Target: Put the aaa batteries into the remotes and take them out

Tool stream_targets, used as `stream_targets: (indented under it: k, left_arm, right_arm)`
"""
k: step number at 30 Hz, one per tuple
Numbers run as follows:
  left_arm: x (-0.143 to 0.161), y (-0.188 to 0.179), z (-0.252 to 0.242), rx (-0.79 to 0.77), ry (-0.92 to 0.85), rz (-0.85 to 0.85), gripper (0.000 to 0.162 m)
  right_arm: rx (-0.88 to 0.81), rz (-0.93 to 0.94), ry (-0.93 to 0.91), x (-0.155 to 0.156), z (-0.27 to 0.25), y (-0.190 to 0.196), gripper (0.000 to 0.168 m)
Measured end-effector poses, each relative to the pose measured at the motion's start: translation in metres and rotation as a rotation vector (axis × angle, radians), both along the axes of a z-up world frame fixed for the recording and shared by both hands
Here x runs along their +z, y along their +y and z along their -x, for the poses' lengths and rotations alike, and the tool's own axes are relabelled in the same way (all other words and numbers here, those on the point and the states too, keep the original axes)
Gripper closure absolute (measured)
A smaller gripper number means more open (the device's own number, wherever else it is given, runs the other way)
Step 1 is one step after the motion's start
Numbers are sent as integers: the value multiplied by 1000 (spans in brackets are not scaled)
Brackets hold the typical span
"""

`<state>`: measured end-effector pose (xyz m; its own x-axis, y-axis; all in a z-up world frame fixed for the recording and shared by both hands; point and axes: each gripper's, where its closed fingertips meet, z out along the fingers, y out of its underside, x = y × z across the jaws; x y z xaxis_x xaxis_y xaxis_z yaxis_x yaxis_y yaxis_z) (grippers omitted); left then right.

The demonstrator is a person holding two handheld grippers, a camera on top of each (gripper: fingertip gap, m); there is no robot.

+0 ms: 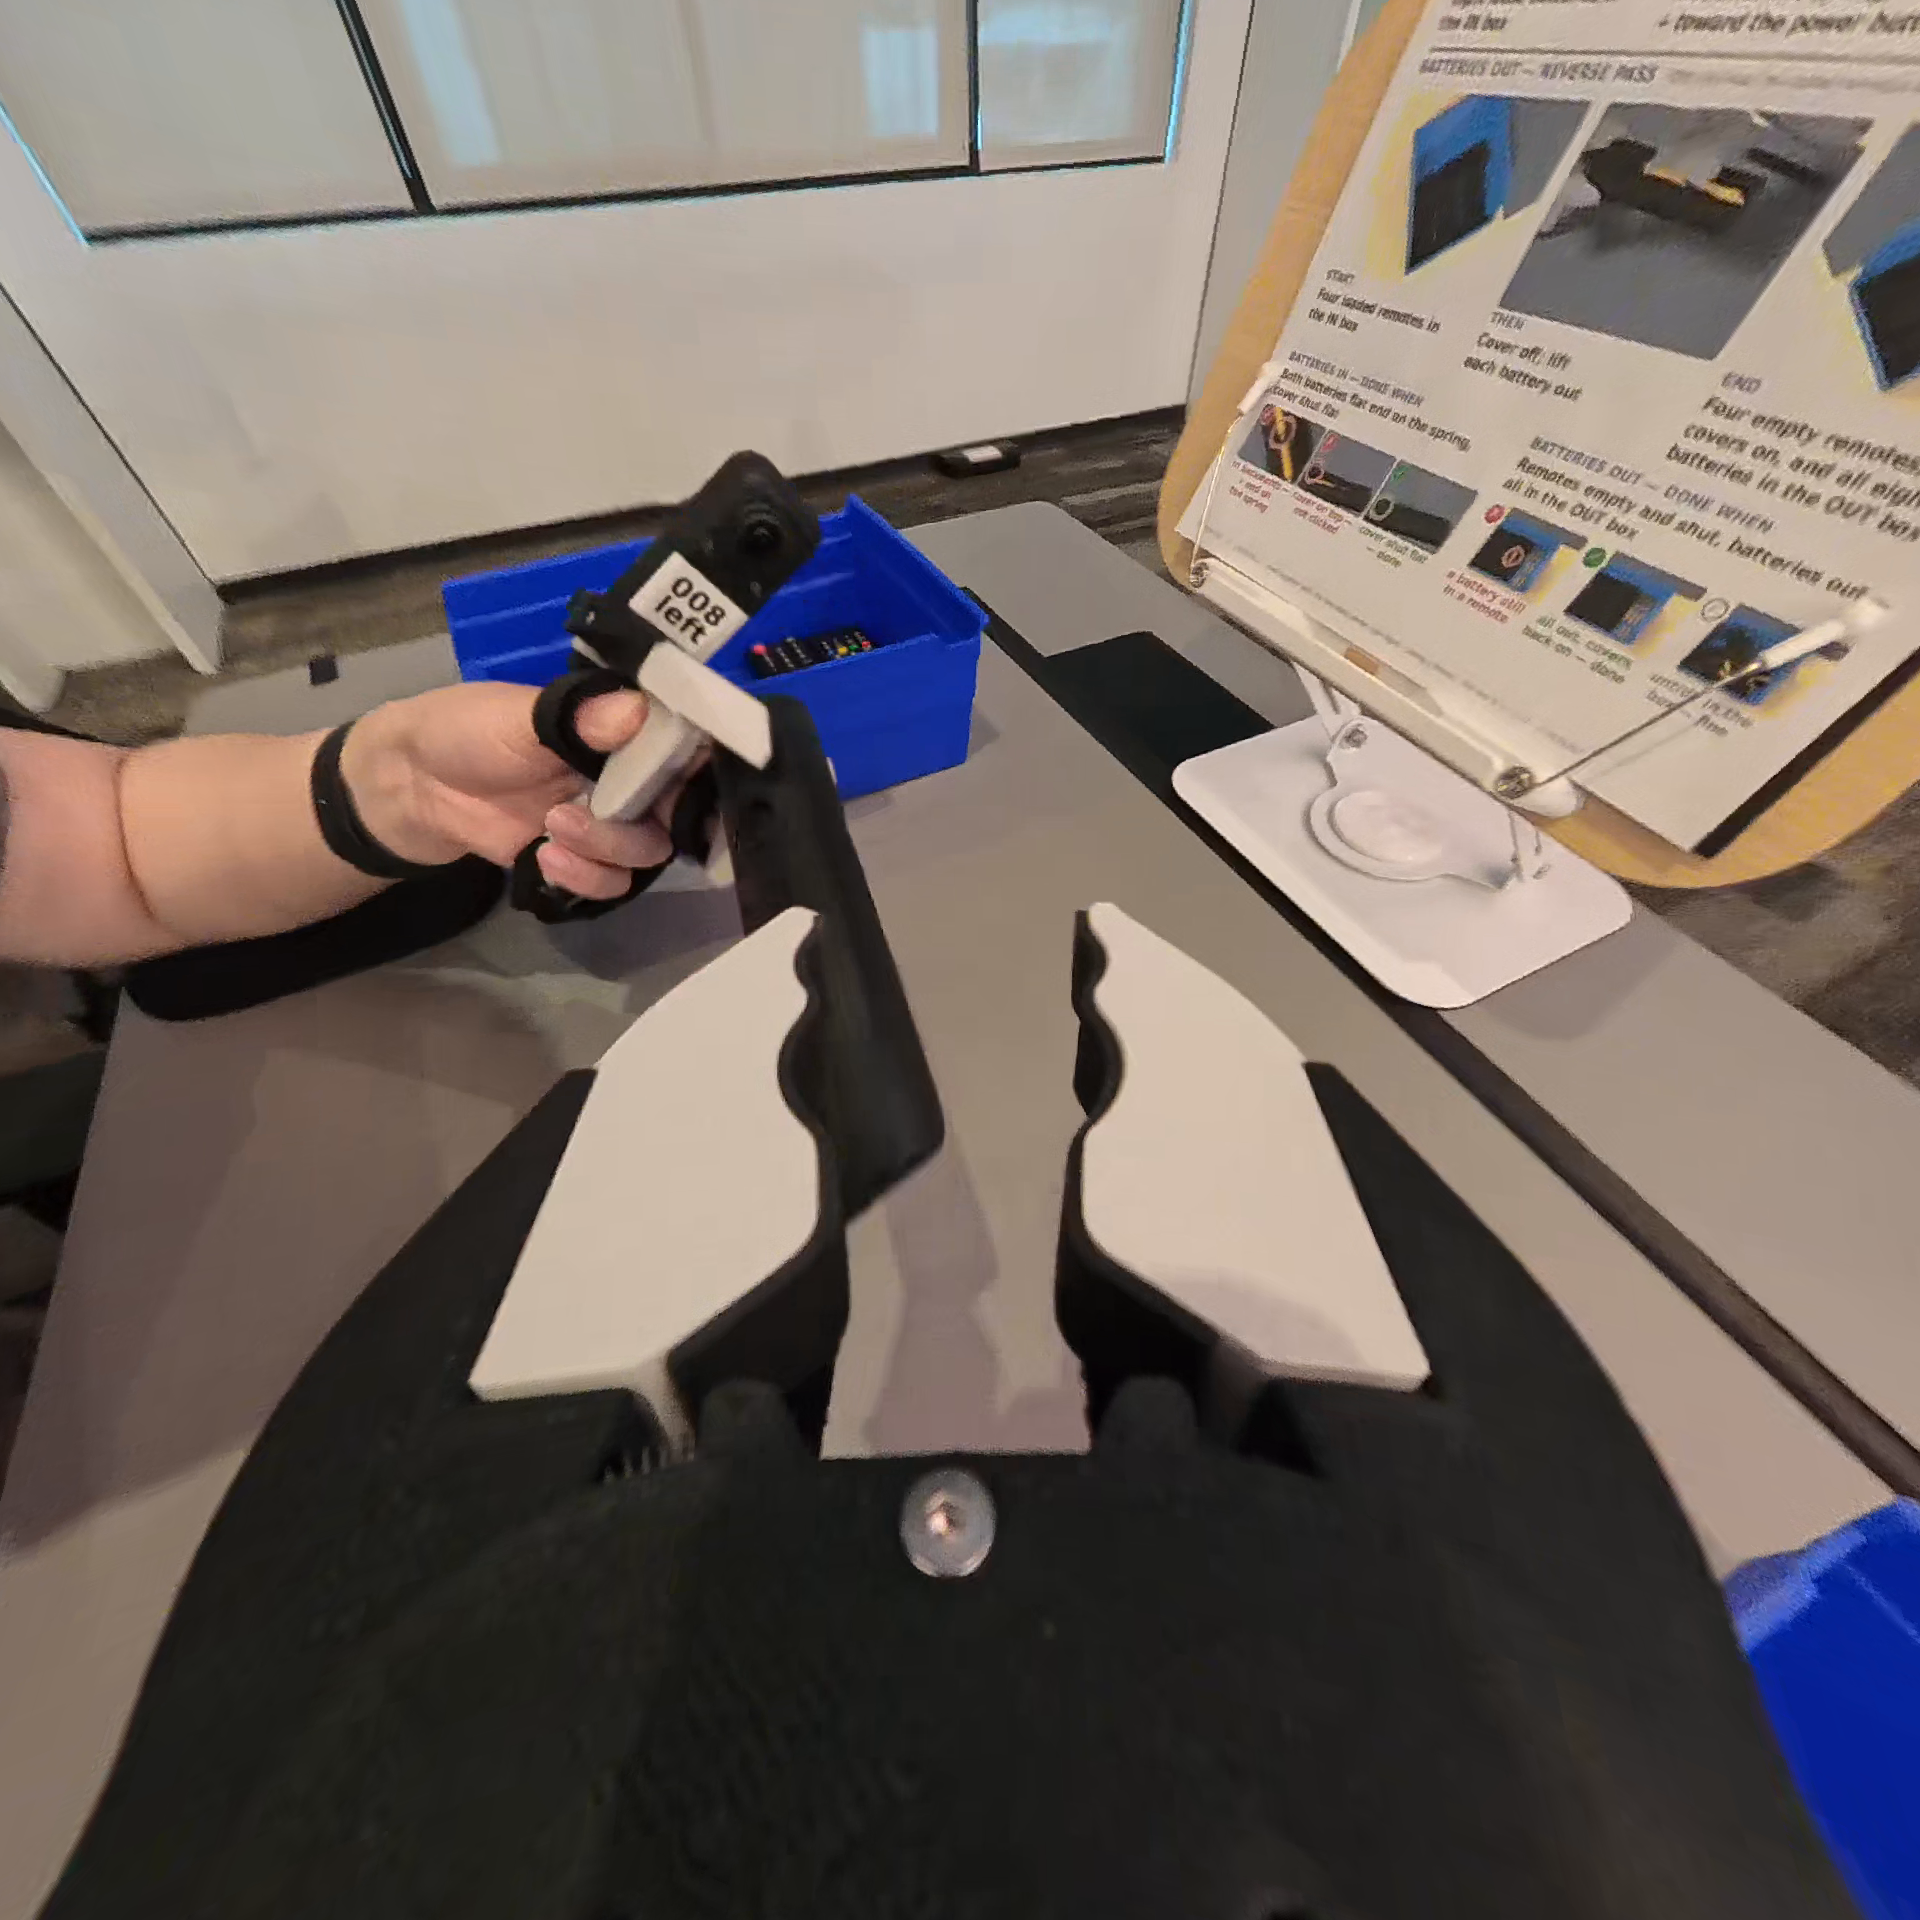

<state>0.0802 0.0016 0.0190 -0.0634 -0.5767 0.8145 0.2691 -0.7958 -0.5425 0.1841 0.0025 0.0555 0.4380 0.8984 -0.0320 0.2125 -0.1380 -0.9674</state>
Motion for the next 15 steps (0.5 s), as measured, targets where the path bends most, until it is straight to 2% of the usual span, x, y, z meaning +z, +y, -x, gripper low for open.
stream_targets:
  k: [4,10,15]
  left_arm:
    - [25,10,25,86,-25,-57,140]
    - [35,19,44,165,-12,-101,140]
    - [35,19,44,158,-13,-100,140]
  right_arm:
    - [6,25,145,12,-5,4,147]
    - [65,121,191,5,7,-2,147]
    - [82,240,215,-11,15,1,160]
